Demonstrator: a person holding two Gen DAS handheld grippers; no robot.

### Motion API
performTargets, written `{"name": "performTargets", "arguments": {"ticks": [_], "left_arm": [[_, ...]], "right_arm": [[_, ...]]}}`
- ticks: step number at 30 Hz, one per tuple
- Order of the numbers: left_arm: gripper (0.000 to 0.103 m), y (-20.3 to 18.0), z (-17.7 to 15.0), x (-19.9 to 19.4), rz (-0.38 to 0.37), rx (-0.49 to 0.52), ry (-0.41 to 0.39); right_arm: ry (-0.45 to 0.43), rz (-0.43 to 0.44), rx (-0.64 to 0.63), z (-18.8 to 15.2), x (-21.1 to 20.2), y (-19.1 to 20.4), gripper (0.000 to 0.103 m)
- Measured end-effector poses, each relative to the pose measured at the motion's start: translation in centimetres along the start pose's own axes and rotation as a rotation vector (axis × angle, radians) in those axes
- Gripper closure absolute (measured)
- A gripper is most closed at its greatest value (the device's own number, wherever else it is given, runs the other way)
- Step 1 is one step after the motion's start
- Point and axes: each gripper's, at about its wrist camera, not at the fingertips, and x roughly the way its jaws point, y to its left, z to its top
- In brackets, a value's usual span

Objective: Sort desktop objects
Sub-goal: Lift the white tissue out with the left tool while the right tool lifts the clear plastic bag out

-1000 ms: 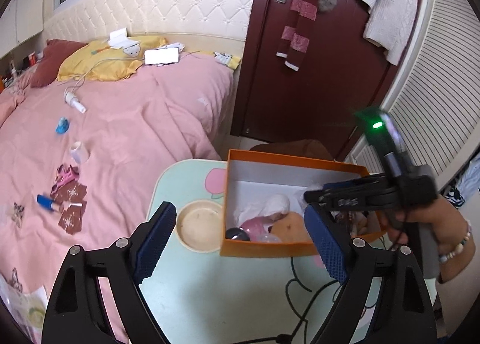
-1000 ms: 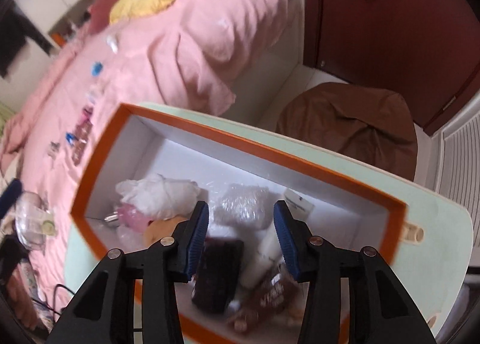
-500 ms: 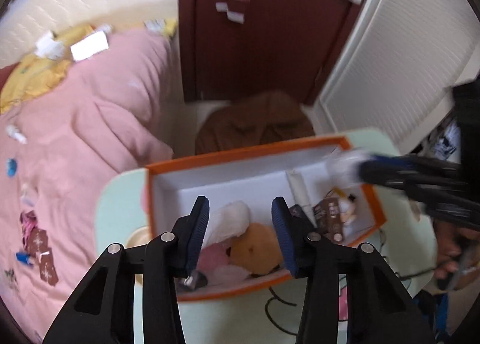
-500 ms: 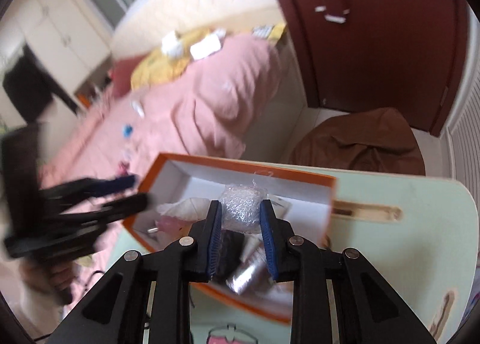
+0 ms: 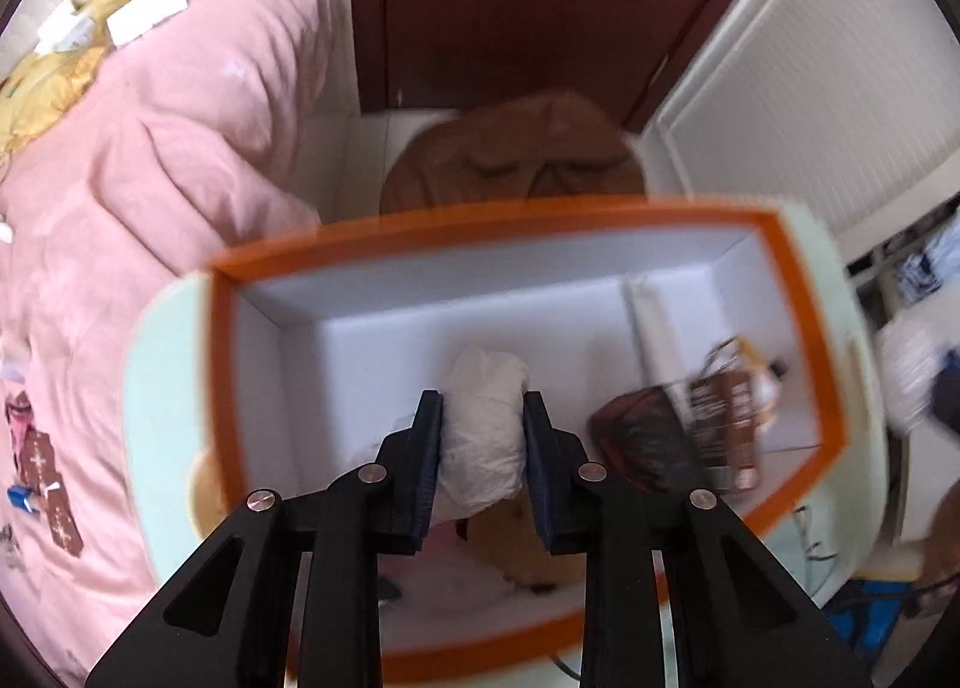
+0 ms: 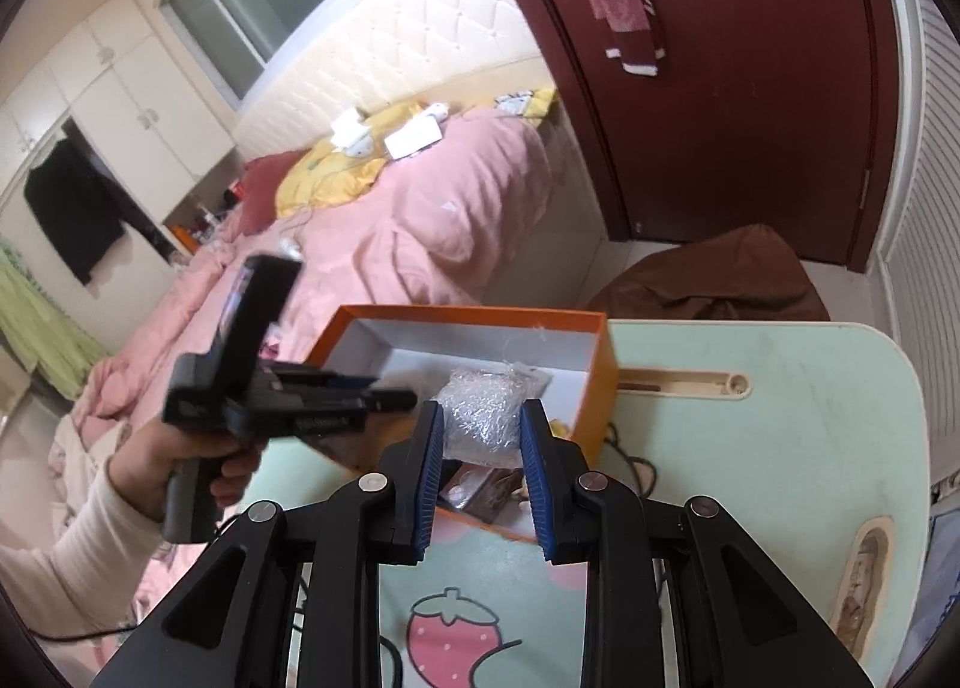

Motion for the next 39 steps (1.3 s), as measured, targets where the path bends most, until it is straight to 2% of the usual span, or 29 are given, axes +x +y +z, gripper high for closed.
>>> {"name": "performTargets", "arguments": {"ticks": [2, 5, 8, 11, 13, 16, 19, 20, 21, 22, 23, 24, 25, 27, 29, 32, 36, 39], "left_arm": [[0.076, -0.1, -0.2, -3.3, -0.012, 0.006, -0.074], [0.076, -0.5, -1.5, -8.2, -0.081, 0.024, -0.166], [0.076, -1.5, -4.0, -10.2, -0.161, 0.055, -0.173], [0.076, -2.6, -7.3, -9.0, -0.231, 0.070, -0.113], [0.076, -2.8, -9.6, -6.7, -0.220, 0.074, -0.082], [0.076, -2.6, -12.1, -3.3, -0.178, 0.028, -0.029], [0.074, -2.5, -13.6, -1.9, -0.160, -0.010, -0.063], [0.071, -2.4, -13.9, -2.3, -0.160, -0.023, -0.085], [0.065, -2.2, -14.0, -2.6, -0.164, -0.039, -0.110], [0.057, -2.0, -14.1, -2.9, -0.169, -0.055, -0.135], [0.051, -1.8, -14.2, -3.3, -0.176, -0.069, -0.163], [0.037, -1.6, -14.2, -3.8, -0.186, -0.080, -0.197], [0.027, -1.3, -14.3, -4.4, -0.196, -0.090, -0.230], [0.024, -0.8, -14.4, -5.4, -0.210, -0.111, -0.291], [0.024, -0.3, -14.3, -6.0, -0.198, -0.129, -0.325], [0.024, 0.6, -14.1, -5.9, -0.171, -0.164, -0.317], [0.024, 1.6, -14.4, -5.3, -0.182, -0.216, -0.304], [0.024, 2.2, -14.7, -5.2, -0.190, -0.244, -0.299]], "right_arm": [[-0.009, 0.023, -0.016, -0.6, -0.3, 0.8, 0.078], [-0.030, 0.047, -0.055, -1.6, -1.2, 2.3, 0.078], [-0.014, 0.065, -0.081, -2.9, -1.1, 3.6, 0.078], [0.043, 0.039, -0.092, -4.8, 0.3, 4.4, 0.078], [0.085, 0.021, -0.091, -6.2, 1.6, 4.7, 0.078], [0.131, -0.006, -0.091, -8.1, 3.5, 4.9, 0.078], [0.141, -0.048, -0.105, -9.6, 5.2, 5.1, 0.078], [0.138, -0.056, -0.109, -9.8, 5.5, 4.9, 0.076], [0.135, -0.063, -0.111, -10.0, 5.7, 4.8, 0.076], [0.128, -0.067, -0.110, -9.9, 5.7, 4.9, 0.074], [0.113, -0.068, -0.111, -9.7, 5.4, 5.0, 0.066], [0.098, -0.068, -0.111, -9.5, 5.1, 5.1, 0.060], [0.080, -0.067, -0.112, -9.3, 4.7, 5.2, 0.050], [0.032, -0.047, -0.119, -9.0, 3.3, 5.5, 0.043], [0.011, -0.022, -0.120, -8.3, 2.4, 5.9, 0.042], [0.009, -0.017, -0.121, -6.3, 2.2, 6.1, 0.043], [0.042, -0.023, -0.134, -3.4, 3.5, 6.5, 0.044], [0.126, -0.055, -0.151, -0.9, 5.8, 6.7, 0.064]]}}
